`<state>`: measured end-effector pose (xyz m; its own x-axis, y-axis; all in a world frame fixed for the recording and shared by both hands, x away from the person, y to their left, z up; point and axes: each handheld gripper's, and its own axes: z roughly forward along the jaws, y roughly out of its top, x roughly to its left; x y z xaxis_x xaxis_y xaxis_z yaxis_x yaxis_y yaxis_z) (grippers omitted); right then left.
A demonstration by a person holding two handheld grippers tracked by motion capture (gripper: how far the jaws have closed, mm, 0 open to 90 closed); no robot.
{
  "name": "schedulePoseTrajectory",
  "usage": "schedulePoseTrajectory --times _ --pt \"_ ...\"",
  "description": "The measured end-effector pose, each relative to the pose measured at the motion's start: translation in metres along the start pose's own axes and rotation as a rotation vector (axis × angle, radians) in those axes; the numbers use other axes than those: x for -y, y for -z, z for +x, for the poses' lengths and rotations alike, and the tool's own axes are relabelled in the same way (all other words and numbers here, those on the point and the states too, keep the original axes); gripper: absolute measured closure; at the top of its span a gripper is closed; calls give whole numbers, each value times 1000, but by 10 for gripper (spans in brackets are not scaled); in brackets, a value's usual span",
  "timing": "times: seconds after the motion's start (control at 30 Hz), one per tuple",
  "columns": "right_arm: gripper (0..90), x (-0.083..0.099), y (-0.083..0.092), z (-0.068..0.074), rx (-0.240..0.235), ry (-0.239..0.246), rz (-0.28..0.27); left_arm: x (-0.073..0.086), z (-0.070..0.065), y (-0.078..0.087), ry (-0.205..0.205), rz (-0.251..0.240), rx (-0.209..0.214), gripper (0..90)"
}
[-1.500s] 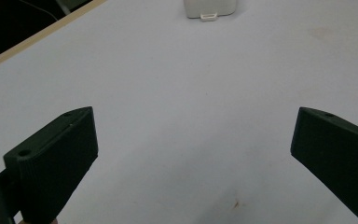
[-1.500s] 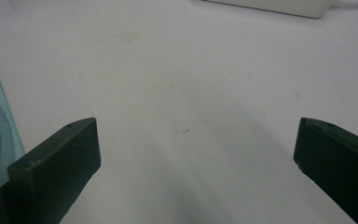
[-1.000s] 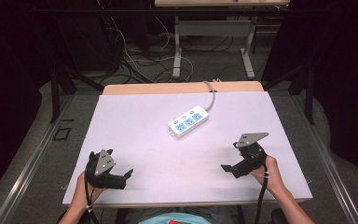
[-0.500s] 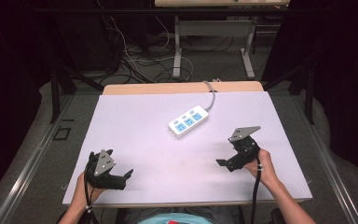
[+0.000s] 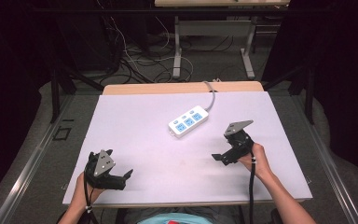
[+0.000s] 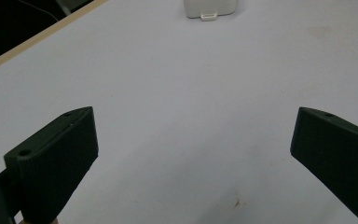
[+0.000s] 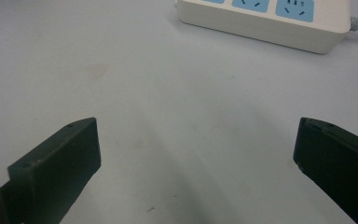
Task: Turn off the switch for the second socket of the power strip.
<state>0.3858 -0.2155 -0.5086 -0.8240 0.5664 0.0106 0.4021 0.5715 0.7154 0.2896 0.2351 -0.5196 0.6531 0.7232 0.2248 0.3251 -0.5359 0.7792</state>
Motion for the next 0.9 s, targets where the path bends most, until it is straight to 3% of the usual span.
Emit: schedulePoseTrajectory --times 0.6,0.63,0.73,0.9 --pt "4 -13 -13 -10 -11 -1 18 0 -1 0 0 0 1 6" --pt "5 -14 -15 -12 -11 17 8 0 -1 0 4 -5 0 6" --pt "5 -17 -19 -15 -14 -12 32 0 -1 0 3 -4 1 6" --pt "6 -19 -24 -19 -15 -4 20 0 -1 0 2 -2 -1 6"
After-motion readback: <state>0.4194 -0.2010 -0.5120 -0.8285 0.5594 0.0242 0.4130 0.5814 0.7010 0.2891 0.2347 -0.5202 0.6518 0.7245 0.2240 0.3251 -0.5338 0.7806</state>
